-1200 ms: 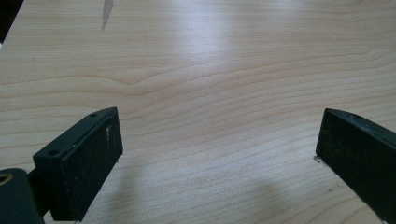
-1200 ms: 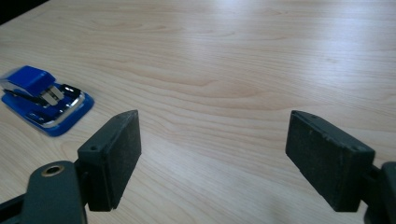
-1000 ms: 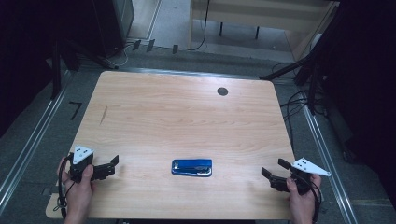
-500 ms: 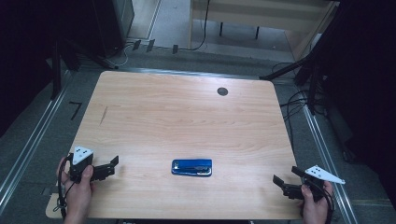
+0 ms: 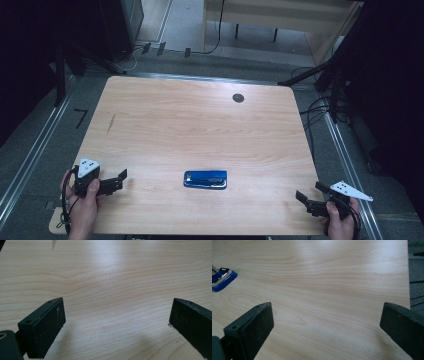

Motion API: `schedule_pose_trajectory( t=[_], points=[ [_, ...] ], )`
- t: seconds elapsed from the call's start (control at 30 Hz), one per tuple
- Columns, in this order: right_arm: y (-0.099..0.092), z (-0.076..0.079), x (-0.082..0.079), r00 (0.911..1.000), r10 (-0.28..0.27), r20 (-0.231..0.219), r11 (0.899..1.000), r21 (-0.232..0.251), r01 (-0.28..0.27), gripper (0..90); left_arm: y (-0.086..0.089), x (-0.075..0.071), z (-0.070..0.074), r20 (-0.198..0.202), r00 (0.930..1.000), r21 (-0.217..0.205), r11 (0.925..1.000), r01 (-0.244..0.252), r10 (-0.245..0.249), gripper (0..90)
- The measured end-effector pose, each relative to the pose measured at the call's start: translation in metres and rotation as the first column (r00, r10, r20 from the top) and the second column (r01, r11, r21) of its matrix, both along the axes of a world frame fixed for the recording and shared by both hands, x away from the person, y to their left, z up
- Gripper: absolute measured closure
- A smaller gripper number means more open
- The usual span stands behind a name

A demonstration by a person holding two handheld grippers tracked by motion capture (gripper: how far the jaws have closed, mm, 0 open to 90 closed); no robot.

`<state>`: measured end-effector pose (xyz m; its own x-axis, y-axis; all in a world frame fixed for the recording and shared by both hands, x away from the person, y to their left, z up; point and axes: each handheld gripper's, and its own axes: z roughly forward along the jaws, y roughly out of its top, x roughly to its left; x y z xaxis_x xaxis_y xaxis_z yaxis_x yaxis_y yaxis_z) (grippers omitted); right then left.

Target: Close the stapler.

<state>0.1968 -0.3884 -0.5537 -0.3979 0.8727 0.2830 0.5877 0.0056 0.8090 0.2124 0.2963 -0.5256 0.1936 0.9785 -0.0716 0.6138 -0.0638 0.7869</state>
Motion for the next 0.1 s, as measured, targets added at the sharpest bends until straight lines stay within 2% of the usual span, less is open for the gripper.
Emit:
schedule_pose_trajectory(
  t=[0.1],
  points=[
    [-0.0015, 0.0, 0.0001, 0.9998, -0.017, 0.004, 1.0, 0.003, 0.017, 0.0, -0.0001, 0.0008, 0.0, -0.01, 0.9999, 0.001, 1.0, 0.005, -0.005, 0.7]
  ],
)
